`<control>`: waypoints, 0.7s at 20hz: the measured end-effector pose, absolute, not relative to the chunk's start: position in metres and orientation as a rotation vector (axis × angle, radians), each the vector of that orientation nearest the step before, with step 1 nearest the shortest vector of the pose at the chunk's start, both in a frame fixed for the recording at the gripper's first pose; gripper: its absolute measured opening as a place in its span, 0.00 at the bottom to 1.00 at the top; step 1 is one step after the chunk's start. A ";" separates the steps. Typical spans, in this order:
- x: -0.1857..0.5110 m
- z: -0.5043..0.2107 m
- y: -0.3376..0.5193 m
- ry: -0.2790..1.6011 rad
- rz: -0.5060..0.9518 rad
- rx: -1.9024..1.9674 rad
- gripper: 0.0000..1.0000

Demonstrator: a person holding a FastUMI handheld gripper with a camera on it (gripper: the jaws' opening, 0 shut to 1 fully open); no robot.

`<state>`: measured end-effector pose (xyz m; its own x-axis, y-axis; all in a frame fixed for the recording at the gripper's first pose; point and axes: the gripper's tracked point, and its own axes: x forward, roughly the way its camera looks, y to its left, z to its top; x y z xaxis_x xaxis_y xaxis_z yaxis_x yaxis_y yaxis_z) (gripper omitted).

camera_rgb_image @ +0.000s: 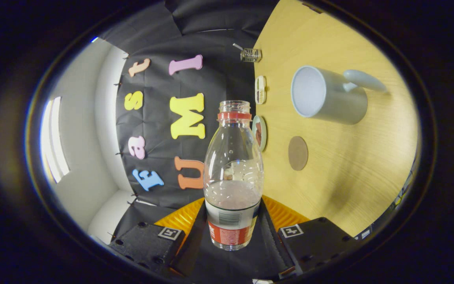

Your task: Take the bottle from table, then pour the juice into the cup, finally place the bottle on the coaster

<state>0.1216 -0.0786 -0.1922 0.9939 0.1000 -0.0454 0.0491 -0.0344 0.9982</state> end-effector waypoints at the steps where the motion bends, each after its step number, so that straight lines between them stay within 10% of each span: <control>1: 0.123 -0.192 -0.080 0.113 0.040 1.616 0.76; 14: 0.128 -0.182 -0.085 0.103 0.039 1.713 0.76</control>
<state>0.1284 -0.0852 -0.1824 0.9953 0.0909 -0.0332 0.0459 -0.1414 0.9889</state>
